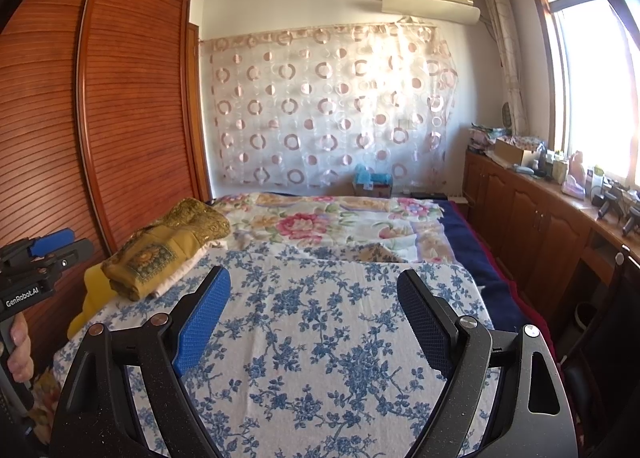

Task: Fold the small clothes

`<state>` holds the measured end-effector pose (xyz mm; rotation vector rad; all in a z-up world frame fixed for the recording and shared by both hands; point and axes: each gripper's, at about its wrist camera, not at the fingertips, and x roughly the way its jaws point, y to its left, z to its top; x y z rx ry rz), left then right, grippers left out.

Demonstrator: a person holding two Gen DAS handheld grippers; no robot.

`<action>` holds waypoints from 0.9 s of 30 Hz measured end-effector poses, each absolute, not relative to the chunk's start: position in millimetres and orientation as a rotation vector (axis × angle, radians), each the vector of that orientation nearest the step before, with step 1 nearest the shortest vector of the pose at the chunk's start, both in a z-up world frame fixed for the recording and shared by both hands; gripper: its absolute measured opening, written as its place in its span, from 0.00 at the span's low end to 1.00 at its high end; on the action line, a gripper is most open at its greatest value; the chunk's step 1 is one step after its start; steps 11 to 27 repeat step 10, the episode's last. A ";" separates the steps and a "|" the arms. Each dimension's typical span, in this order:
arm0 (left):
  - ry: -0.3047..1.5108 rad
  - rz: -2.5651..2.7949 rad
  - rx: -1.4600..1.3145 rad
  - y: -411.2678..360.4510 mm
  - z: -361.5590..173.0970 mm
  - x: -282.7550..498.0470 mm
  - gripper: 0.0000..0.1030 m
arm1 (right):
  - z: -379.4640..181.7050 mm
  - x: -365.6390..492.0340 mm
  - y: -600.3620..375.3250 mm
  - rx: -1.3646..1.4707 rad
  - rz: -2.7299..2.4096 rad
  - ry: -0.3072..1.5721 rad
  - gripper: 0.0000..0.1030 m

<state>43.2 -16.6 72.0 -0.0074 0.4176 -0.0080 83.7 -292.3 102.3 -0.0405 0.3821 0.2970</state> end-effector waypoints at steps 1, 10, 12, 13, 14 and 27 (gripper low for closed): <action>0.418 -0.008 -0.007 -16.2 72.6 43.3 0.53 | 102.3 83.4 -292.6 -0.041 0.298 0.382 0.85; 0.418 -0.009 -0.008 -16.5 71.7 43.1 0.53 | 102.3 83.8 -291.8 -0.041 0.297 0.382 0.85; 0.418 -0.009 -0.008 -16.5 71.7 43.1 0.53 | 102.3 83.8 -291.8 -0.041 0.297 0.382 0.85; 0.418 -0.009 -0.008 -16.5 71.7 43.1 0.53 | 102.3 83.8 -291.8 -0.041 0.297 0.382 0.85; 0.418 -0.009 -0.008 -16.5 71.7 43.1 0.53 | 102.3 83.8 -291.8 -0.041 0.297 0.382 0.85; 0.418 -0.009 -0.008 -16.5 71.7 43.1 0.53 | 102.3 83.8 -291.8 -0.041 0.297 0.382 0.85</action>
